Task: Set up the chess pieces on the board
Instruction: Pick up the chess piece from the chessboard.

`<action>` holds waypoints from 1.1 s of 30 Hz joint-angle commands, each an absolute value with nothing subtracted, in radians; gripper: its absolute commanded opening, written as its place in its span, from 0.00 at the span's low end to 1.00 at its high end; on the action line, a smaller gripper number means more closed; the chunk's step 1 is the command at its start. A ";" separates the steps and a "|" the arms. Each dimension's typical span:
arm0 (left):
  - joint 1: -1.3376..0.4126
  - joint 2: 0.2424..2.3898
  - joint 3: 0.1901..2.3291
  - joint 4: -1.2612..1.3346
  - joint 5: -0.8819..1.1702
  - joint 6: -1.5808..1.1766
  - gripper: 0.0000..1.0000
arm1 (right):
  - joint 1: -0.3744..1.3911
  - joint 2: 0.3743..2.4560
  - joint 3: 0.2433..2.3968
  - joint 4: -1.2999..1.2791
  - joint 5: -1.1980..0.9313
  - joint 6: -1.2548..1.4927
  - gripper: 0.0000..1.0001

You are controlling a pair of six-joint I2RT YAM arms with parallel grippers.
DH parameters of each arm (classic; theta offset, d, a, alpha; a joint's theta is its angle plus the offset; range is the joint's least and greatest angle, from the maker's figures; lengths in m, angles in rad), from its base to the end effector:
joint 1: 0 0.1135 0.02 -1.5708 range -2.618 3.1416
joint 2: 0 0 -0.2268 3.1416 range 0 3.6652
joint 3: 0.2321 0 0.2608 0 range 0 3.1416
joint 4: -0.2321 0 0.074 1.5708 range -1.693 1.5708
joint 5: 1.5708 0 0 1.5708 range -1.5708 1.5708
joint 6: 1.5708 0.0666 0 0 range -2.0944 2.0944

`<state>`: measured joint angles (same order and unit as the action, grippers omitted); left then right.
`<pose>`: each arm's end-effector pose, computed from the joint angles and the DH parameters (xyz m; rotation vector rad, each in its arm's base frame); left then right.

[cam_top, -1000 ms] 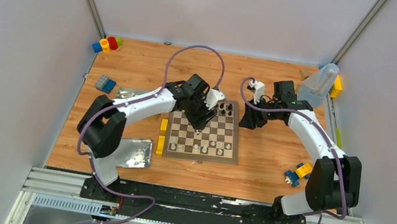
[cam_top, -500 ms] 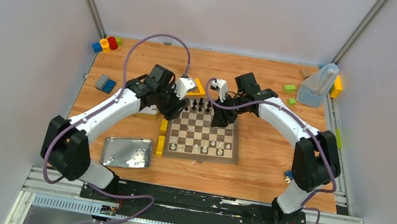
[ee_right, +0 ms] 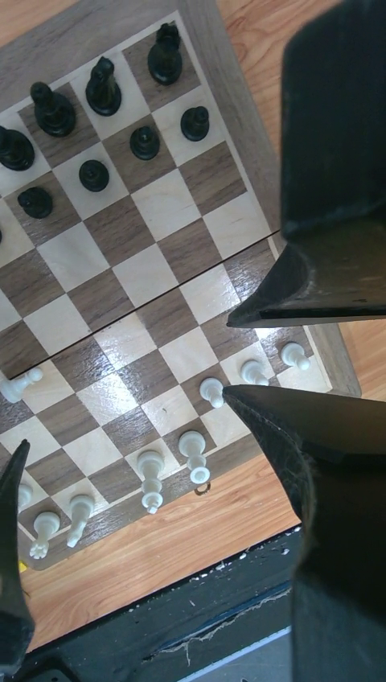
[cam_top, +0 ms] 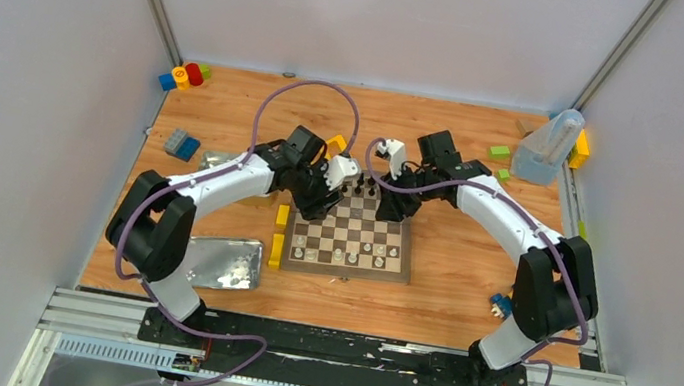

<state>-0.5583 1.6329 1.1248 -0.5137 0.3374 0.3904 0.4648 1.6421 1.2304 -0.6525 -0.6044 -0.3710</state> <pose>0.2906 -0.2075 0.1521 1.2885 2.2385 -0.4988 0.3006 0.1931 0.1805 -1.2224 2.2460 0.8246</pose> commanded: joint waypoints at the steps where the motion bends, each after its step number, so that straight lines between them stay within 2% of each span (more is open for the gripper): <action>1: -0.595 1.665 1.159 -0.429 0.355 0.466 0.64 | 0.447 1.584 1.205 -0.625 -0.605 -0.370 0.33; 10: -0.623 1.723 1.178 -0.426 0.345 0.514 0.63 | 0.441 1.574 1.182 -0.624 -0.605 -0.371 0.33; 14: -0.624 1.735 1.168 -0.441 0.336 0.535 0.58 | 0.439 1.577 1.178 -0.625 -0.604 -0.372 0.33; 33: -0.625 1.745 1.158 -0.477 0.352 0.547 0.47 | 0.439 1.589 1.180 -0.624 -0.597 -0.368 0.33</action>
<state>-0.6205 1.7458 1.1397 -0.4652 0.3317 0.5270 0.4435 1.6150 1.1786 -0.6495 -0.5991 -0.3710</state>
